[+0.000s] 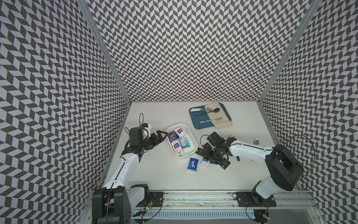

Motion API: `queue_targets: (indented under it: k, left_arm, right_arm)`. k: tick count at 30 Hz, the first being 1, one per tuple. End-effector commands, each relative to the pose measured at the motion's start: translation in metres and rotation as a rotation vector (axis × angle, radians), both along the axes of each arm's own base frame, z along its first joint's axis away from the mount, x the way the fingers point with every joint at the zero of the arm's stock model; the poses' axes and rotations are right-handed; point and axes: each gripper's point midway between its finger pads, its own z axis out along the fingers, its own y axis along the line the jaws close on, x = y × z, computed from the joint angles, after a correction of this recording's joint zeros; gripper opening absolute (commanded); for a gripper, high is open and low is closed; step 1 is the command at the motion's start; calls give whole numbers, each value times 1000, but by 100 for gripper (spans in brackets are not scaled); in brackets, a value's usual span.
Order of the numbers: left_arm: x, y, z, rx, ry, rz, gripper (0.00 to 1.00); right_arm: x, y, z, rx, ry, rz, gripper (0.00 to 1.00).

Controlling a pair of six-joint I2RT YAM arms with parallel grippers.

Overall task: Put the pocket tissues into the storage box
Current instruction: Pick up the pocket tissues from the center of the board, then place the pocket tissues in the storage box.

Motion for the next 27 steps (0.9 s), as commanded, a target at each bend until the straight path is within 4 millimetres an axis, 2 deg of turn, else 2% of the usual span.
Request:
queue_targets:
  k: [1, 4, 10, 12, 17, 23, 27]
  left_arm:
    - [1, -1, 0, 7, -3, -5, 100]
    - [3, -2, -5, -7, 11, -10, 100]
    - [7, -6, -9, -52, 45, -29, 100]
    - [9, -6, -7, -53, 45, -29, 100]
    - [12, -4, -4, -42, 48, -22, 100]
    - [9, 0, -7, -39, 69, -19, 100]
    - [6, 5, -10, -44, 82, -7, 100]
  right_arm:
    - [16, 7, 46, 56, -146, 61, 45]
    - [15, 7, 68, 75, -206, 124, 44]
    - [20, 5, 89, 37, -301, 275, 43]
    - [25, 13, 97, 56, -344, 329, 43]
    - [53, 39, 117, 46, -445, 513, 42]
    - [84, 72, 119, 43, -482, 649, 42]
    - [90, 88, 102, 63, -434, 713, 42]
